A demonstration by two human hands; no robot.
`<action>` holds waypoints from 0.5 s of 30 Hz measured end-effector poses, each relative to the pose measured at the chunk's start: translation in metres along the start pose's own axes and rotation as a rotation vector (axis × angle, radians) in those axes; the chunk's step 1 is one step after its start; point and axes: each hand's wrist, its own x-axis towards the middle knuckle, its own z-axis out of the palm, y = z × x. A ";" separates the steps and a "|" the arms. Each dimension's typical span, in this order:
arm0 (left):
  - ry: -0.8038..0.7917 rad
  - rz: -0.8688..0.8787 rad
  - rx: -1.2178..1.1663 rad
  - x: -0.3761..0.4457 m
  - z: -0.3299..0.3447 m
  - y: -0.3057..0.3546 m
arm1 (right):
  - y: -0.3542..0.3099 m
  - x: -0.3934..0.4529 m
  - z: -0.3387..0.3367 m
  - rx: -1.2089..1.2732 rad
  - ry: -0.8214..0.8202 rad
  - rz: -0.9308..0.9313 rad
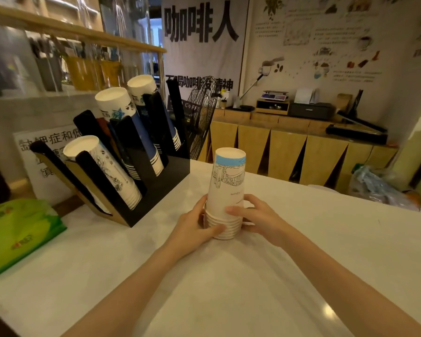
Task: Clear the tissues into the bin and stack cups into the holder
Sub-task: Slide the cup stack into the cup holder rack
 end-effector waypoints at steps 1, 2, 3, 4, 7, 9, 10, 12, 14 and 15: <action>0.029 0.005 -0.027 -0.001 -0.001 0.001 | 0.000 -0.002 0.002 0.018 0.007 0.001; 0.059 0.008 -0.056 -0.002 -0.003 0.002 | 0.000 -0.003 0.005 0.043 0.012 0.006; 0.087 0.015 -0.085 -0.002 -0.005 0.004 | -0.002 -0.005 0.008 0.074 0.014 0.009; 0.109 0.030 -0.106 -0.003 -0.007 0.006 | -0.005 -0.008 0.012 0.104 0.015 0.005; 0.175 0.098 -0.094 -0.009 -0.024 0.019 | -0.022 -0.017 0.026 0.168 0.031 -0.053; 0.230 0.151 -0.046 -0.016 -0.045 0.029 | -0.039 -0.025 0.040 0.190 0.030 -0.109; 0.262 0.179 -0.018 -0.020 -0.058 0.033 | -0.049 -0.029 0.049 0.188 0.021 -0.137; 0.313 0.229 0.040 -0.027 -0.086 0.038 | -0.070 -0.038 0.070 0.173 -0.008 -0.202; 0.351 0.270 0.104 -0.034 -0.118 0.042 | -0.091 -0.045 0.093 0.180 -0.030 -0.273; 0.366 0.296 0.127 -0.037 -0.133 0.043 | -0.101 -0.048 0.105 0.183 -0.028 -0.305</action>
